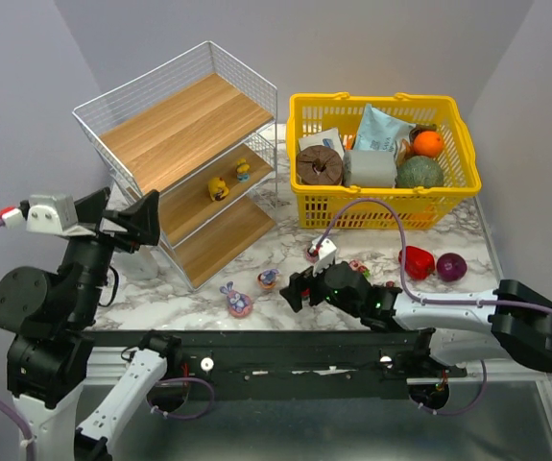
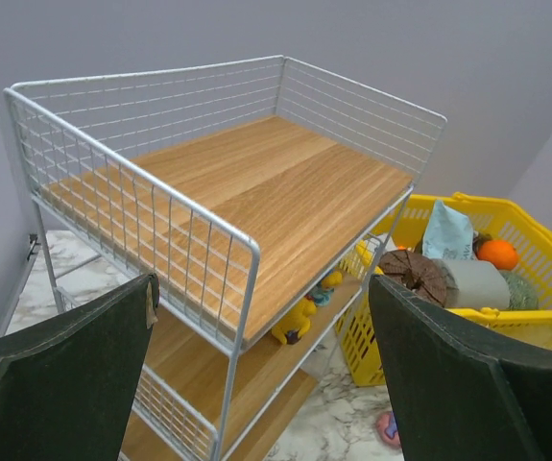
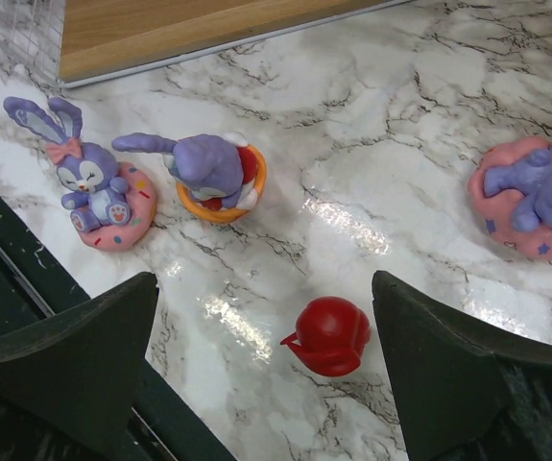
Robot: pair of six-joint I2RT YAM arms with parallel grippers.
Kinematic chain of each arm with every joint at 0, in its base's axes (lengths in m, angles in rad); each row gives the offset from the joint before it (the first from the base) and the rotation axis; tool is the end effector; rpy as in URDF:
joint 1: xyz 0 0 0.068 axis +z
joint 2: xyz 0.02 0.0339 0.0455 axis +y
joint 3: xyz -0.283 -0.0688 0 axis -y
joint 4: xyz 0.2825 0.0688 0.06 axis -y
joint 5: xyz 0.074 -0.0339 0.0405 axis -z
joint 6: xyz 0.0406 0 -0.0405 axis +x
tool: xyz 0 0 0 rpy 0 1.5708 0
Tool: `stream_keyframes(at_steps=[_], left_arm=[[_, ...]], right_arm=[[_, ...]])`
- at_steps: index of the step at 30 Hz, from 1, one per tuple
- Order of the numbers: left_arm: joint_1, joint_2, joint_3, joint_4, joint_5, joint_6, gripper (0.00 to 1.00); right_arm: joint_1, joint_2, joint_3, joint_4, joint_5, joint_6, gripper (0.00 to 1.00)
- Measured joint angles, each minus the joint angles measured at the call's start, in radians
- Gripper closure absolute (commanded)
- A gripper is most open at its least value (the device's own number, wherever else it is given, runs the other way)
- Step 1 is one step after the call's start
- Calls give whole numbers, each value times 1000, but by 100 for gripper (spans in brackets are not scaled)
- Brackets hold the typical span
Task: Place and organize the plastic toys onto the shelf
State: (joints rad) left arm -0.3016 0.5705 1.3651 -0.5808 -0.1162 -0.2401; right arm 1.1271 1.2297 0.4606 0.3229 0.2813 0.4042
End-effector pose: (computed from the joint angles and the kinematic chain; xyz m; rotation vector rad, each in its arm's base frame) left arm 0.0478 -0.0100 0.5342 -0.0565 1.3672 -0.3765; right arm 0.1269 0.2408 0.1781 -0.5564 1.9913 0.6891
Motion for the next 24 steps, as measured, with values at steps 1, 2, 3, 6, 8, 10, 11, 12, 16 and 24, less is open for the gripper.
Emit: stream_keyframes(at_steps=[1, 2, 3, 6, 8, 10, 11, 12, 16, 24], left_arm=[[0, -32, -29, 9, 1, 1, 1], [0, -56, -48, 10, 1, 1, 1], [0, -79, -65, 12, 2, 1, 1], [-2, -157, -127, 25, 5, 2, 1], [-9, -210, -167, 37, 5, 5, 1], [-18, -248, -187, 40, 3, 6, 1], [-21, -269, -192, 42, -1, 6, 1], [-23, -285, -193, 43, -3, 6, 1], [-23, -311, -188, 64, -4, 7, 1], [-23, -315, -177, 62, -4, 6, 1]], right_arm=[[0, 7, -13, 30, -2, -10, 1], [0, 14, -27, 59, -2, -18, 1], [0, 21, -41, 87, -2, -26, 2], [0, 45, -82, 174, 0, -47, 4], [0, 64, -112, 230, 3, -58, 7], [0, 84, -140, 280, 8, -66, 11], [0, 92, -154, 303, 9, -67, 13], [0, 98, -169, 322, 10, -66, 16], [0, 113, -203, 379, 12, -65, 25], [0, 130, -215, 457, 13, -57, 30]])
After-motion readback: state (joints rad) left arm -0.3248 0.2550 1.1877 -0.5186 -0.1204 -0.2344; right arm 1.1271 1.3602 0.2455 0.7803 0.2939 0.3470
